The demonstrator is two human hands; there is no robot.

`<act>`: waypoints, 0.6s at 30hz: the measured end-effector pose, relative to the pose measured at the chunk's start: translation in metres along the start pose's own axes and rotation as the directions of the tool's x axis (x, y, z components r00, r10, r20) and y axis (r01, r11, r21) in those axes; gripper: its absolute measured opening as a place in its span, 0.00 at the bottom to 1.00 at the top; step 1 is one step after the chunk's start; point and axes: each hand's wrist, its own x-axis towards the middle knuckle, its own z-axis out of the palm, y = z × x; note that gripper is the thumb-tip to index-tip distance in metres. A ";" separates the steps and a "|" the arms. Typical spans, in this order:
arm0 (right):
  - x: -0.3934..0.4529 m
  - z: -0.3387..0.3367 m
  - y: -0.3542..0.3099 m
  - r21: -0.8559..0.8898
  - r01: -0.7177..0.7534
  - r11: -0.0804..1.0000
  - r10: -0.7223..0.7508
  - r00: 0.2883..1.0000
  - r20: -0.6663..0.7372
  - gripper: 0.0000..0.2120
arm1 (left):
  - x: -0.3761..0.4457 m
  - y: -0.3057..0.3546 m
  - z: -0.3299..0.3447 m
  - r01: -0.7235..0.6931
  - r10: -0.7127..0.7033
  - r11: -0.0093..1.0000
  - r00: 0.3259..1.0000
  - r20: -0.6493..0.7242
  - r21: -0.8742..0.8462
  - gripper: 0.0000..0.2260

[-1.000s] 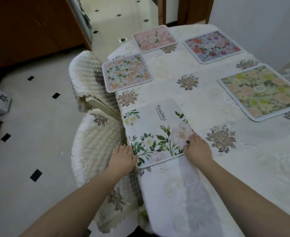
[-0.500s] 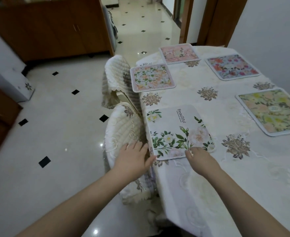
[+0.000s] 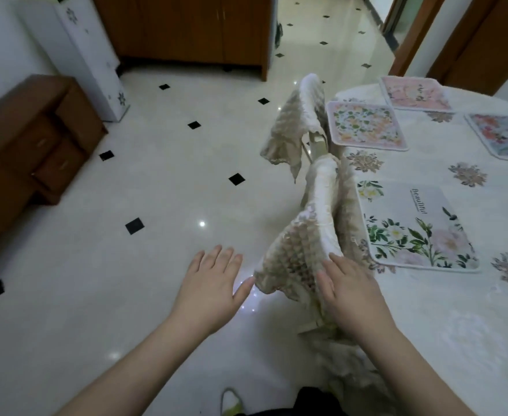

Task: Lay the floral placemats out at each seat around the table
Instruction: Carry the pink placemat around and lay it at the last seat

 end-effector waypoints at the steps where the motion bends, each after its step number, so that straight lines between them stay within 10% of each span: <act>1: -0.002 0.000 -0.013 -0.035 0.021 0.999 -0.021 1.000 0.001 0.21 | -0.009 -0.009 0.001 0.016 -0.016 1.000 1.000 -0.008 -0.004 0.36; 18: 0.026 0.001 -0.108 -0.090 0.140 0.986 -0.141 0.990 -0.003 0.25 | -0.014 -0.044 -0.019 0.134 -0.137 0.989 0.989 -0.056 -0.055 0.32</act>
